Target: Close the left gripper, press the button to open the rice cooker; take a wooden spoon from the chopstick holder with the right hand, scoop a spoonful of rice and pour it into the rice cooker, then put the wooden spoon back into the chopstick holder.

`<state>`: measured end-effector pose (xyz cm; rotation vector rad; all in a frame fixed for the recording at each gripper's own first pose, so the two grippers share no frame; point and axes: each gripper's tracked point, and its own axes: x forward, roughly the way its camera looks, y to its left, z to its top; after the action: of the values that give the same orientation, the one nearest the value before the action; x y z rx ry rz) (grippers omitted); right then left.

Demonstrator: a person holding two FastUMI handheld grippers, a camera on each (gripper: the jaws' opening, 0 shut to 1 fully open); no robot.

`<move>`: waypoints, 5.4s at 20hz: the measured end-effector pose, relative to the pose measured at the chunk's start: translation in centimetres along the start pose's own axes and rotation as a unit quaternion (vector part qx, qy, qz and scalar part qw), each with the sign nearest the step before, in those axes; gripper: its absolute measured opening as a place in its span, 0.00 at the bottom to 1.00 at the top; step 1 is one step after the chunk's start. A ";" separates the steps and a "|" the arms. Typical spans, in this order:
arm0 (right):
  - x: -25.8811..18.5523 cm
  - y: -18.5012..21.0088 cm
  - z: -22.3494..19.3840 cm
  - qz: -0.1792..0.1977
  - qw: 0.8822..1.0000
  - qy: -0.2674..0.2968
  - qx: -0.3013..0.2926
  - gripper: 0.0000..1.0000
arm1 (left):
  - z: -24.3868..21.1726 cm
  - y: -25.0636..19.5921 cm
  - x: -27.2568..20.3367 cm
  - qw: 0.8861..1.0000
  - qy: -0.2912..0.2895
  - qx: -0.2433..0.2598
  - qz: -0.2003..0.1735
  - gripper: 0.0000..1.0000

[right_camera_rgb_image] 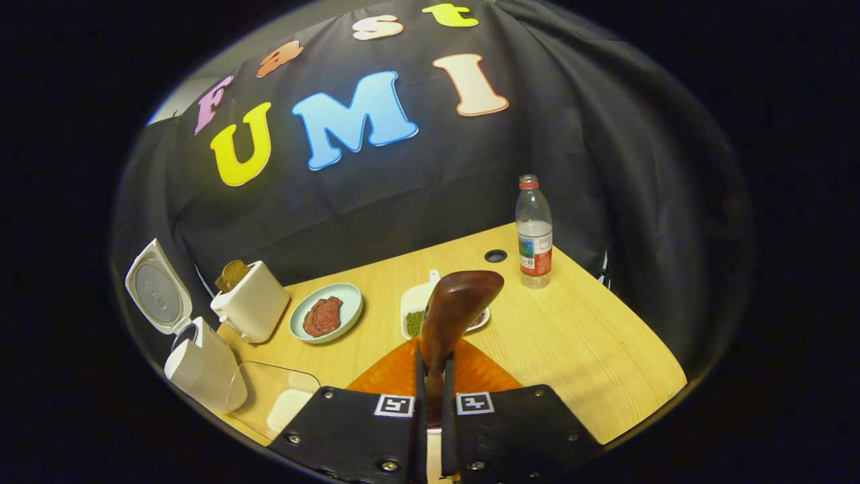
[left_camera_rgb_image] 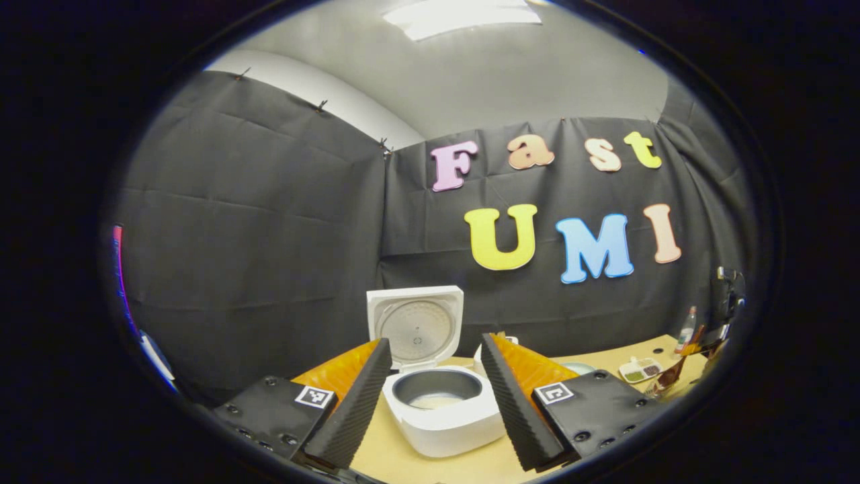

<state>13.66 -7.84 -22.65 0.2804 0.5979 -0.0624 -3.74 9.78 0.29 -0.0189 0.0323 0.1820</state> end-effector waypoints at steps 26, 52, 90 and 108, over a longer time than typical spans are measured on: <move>-3.0 14.7 -3.3 0.038 0.997 -0.023 -0.062 0.08 | -4.5 10.3 2.8 0.999 0.027 -0.029 -0.019 0.93; -0.6 24.0 -14.3 0.081 0.993 0.067 -0.051 0.09 | -6.6 15.5 3.5 0.999 0.047 -0.020 -0.010 0.97; -4.3 34.3 -0.9 0.297 0.888 0.086 0.341 0.08 | -6.7 17.4 1.3 0.998 0.048 -0.034 0.018 0.97; 0.2 50.0 -7.9 0.319 0.926 0.111 0.167 0.08 | -9.2 26.5 -3.2 0.990 0.082 -0.022 0.114 0.93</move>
<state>16.44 42.35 -16.85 0.8108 0.6952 0.5079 -12.03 35.10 -9.22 -0.0738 0.1959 0.4100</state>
